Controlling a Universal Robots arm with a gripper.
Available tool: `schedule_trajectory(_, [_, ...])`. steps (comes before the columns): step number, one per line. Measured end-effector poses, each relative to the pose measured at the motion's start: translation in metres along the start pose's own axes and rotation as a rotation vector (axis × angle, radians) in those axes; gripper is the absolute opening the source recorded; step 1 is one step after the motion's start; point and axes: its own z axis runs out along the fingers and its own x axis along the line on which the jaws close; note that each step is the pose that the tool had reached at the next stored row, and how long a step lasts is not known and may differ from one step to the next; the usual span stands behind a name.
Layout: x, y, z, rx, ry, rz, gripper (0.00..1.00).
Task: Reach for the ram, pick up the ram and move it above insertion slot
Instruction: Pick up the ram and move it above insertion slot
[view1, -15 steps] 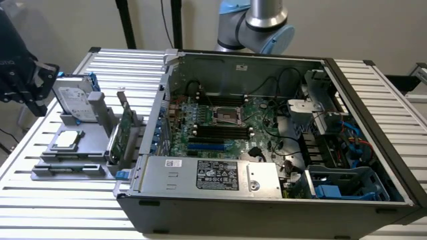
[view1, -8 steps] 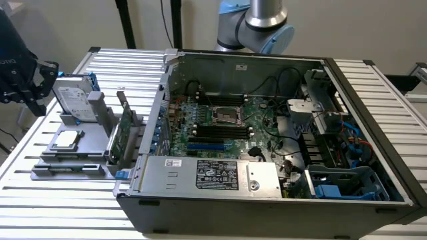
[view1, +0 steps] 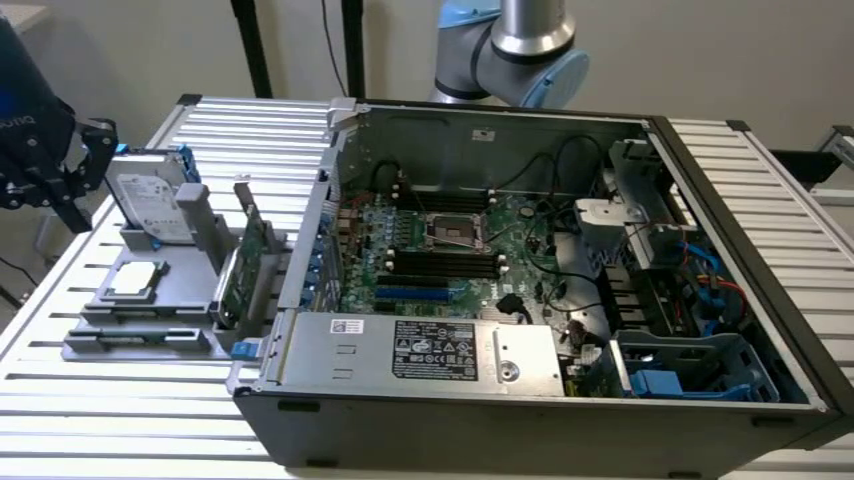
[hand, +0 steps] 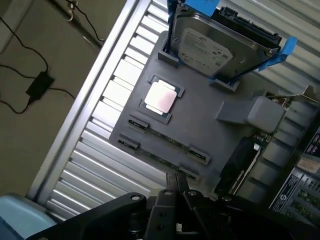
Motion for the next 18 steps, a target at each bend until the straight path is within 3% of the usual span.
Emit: schedule_trajectory(18, [0.0, 0.0, -0.002, 0.0035, -0.0019, -0.328, 0.11])
